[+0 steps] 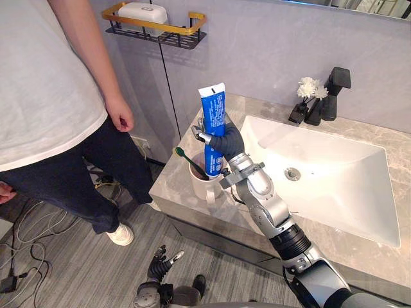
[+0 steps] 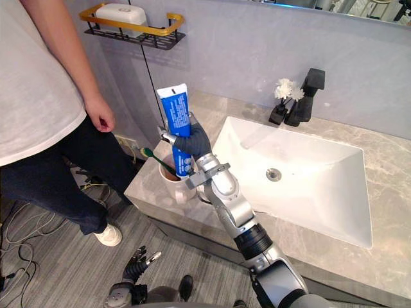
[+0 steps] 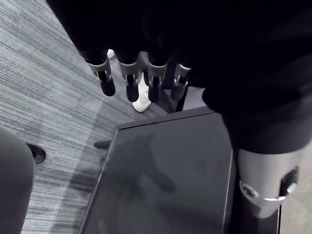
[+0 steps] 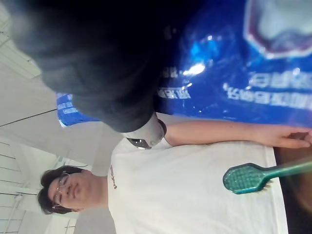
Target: Organize washtable
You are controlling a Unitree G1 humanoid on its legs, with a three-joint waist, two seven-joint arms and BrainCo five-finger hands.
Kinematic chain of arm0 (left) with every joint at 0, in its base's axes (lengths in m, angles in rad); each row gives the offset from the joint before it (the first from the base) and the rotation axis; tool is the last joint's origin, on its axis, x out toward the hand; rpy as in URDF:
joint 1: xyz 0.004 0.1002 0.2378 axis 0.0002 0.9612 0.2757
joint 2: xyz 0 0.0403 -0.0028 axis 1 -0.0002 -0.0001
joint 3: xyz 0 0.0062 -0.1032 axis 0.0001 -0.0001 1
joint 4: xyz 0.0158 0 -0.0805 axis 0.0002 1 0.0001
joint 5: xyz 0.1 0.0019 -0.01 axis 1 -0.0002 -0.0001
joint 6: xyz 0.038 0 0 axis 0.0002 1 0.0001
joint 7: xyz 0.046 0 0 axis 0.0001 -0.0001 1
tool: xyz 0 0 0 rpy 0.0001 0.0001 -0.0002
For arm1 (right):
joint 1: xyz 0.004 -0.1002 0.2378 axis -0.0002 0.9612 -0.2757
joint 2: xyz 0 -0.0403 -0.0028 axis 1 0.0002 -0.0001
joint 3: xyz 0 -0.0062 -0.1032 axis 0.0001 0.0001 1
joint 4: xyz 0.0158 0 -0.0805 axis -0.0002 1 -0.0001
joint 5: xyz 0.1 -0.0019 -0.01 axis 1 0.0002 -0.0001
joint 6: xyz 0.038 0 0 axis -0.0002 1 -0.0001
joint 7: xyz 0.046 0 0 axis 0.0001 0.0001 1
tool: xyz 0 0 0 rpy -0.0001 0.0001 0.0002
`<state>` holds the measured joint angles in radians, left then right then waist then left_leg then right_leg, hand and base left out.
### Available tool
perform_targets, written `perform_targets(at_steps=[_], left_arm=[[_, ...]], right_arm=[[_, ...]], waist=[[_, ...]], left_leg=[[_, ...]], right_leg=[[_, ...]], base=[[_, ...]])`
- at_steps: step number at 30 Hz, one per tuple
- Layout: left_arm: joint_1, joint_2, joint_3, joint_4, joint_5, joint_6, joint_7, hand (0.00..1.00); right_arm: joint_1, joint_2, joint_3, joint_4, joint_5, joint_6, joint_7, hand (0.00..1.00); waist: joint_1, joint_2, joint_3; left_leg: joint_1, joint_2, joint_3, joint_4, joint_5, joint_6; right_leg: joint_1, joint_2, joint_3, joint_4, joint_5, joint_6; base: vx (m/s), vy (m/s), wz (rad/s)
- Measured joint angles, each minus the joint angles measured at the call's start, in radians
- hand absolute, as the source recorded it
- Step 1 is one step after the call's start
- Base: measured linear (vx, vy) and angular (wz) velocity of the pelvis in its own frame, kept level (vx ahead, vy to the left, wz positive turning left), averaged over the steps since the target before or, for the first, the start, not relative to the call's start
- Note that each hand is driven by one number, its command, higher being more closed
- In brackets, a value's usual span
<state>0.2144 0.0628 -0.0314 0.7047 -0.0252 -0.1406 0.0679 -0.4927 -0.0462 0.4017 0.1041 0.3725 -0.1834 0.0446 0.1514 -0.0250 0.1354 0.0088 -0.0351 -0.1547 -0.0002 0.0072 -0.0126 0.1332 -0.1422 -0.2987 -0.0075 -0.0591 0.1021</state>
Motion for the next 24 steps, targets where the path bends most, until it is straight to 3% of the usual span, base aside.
perform_targets(at_steps=[1, 2, 24], left_arm=[[0.000, 0.000, 0.000, 0.000, 0.000, 0.000, -0.001, 0.00], [0.000, 0.000, 0.000, 0.000, 0.000, 0.000, -0.001, 0.00], [-0.001, 0.001, 0.000, 0.004, -0.001, 0.000, -0.001, 0.00]], right_arm=[[0.009, 0.000, 0.001, 0.000, -0.001, 0.000, 0.000, 1.00], [0.016, 0.000, 0.001, 0.000, -0.001, 0.000, 0.000, 0.00], [0.020, 0.001, -0.001, 0.021, -0.027, 0.002, -0.001, 0.00]], waist=[[0.001, -0.003, -0.002], [0.001, -0.005, -0.003], [-0.001, -0.009, -0.006]], left_leg=[[0.000, 0.000, 0.000, 0.000, 0.000, 0.000], [0.000, 0.000, 0.000, 0.000, 0.000, 0.000], [0.001, 0.000, -0.007, -0.001, 0.009, -0.001]], right_leg=[[0.000, 0.000, 0.000, 0.000, 0.000, 0.000], [0.000, 0.000, 0.000, 0.000, 0.000, 0.000], [0.003, 0.000, -0.004, 0.003, 0.000, 0.000]], base=[[0.00, 0.000, 0.00], [0.00, 0.000, 0.00], [0.00, 0.000, 0.00]])
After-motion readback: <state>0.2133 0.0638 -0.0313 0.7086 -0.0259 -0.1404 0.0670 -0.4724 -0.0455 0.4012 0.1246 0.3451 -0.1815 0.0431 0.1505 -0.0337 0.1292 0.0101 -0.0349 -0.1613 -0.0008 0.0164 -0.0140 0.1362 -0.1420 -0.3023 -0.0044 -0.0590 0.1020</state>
